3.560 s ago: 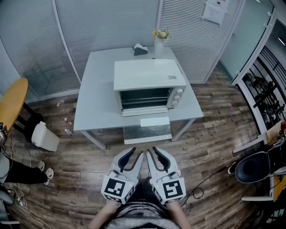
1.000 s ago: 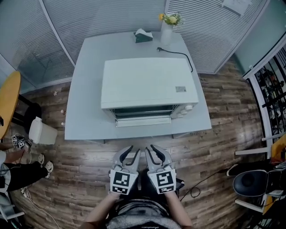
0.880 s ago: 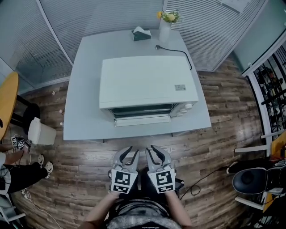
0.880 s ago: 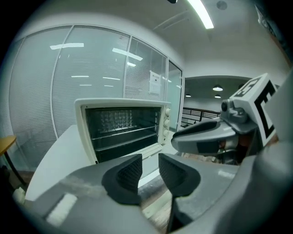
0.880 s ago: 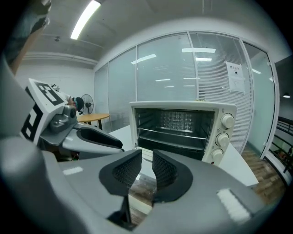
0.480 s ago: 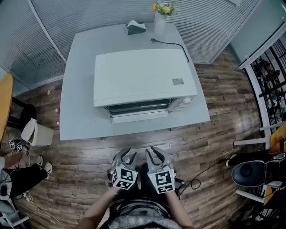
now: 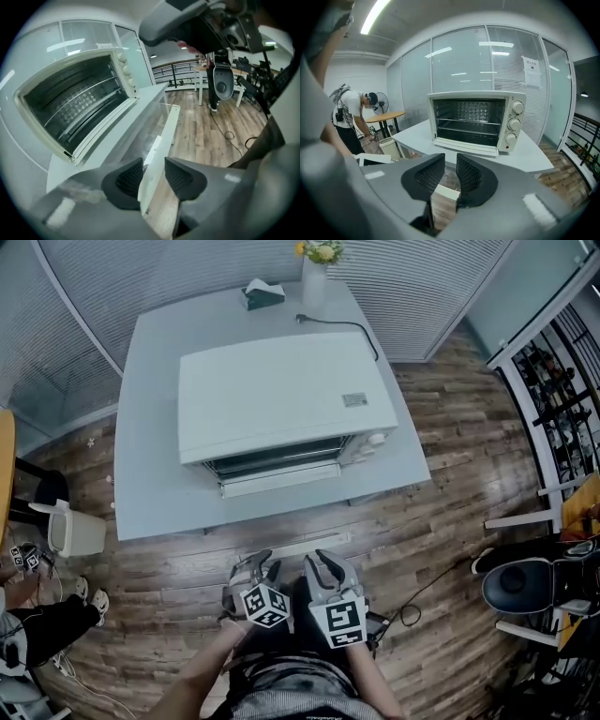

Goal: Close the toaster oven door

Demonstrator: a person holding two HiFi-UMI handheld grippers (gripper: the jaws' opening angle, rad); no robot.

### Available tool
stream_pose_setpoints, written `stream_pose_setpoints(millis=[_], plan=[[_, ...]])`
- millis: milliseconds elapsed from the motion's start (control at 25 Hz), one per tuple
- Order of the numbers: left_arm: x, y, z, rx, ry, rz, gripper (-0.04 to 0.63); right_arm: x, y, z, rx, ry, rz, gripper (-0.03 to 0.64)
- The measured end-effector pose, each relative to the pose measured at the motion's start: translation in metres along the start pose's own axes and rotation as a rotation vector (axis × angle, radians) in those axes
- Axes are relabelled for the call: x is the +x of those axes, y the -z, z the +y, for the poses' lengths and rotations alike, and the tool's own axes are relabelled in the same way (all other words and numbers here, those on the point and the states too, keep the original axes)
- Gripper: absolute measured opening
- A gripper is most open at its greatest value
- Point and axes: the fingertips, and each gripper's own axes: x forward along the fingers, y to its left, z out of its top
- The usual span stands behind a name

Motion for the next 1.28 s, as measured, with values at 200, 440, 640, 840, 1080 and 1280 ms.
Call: stream_pose_setpoints(millis=[200, 440, 640, 840, 1080, 1280], plan=[[0.015, 0.008, -0.008, 0.162, -0.018, 0.048, 0.169, -0.009, 0.005, -0.006, 0.013, 0.028, 0.005, 0.077], [0.028, 0.014, -0.009, 0.246, -0.054, 0.079, 0.193, -0.012, 0.009, -0.008, 0.016, 0.040, 0.009, 0.077], [0.024, 0.014, -0.006, 0.225, -0.061, 0.074, 0.167, -0.009, 0.011, -0.006, 0.009, 0.027, 0.018, 0.078], [0.013, 0.008, -0.002, 0.204, -0.053, 0.063, 0.167, -0.006, 0.009, -0.004, -0.003, 0.010, 0.019, 0.078], [-0.006, -0.003, -0.004, 0.201, -0.051, 0.029, 0.119, -0.004, 0.008, -0.001, -0.015, -0.012, 0.020, 0.080], [-0.024, -0.014, 0.000, 0.186, -0.050, -0.001, 0.101, -0.003, 0.007, -0.002, -0.019, -0.023, 0.019, 0.080]])
